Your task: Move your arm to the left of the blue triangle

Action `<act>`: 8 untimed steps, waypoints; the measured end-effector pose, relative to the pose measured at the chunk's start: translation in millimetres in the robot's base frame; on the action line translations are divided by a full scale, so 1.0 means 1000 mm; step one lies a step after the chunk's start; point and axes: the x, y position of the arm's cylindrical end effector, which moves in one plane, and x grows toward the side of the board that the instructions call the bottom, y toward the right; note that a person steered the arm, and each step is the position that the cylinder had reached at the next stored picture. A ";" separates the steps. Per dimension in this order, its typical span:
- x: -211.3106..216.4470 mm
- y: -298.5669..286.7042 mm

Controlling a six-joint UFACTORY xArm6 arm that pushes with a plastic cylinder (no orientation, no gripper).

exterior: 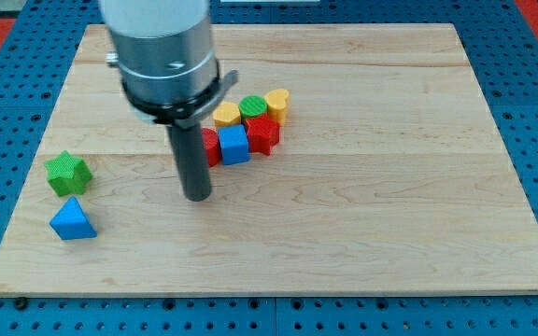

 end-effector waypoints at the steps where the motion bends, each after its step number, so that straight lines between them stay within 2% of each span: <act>1: -0.021 -0.034; 2: -0.032 -0.081; 3: -0.084 -0.087; 4: -0.108 -0.125; 5: -0.098 -0.199; 7: 0.022 -0.200; 8: 0.033 -0.181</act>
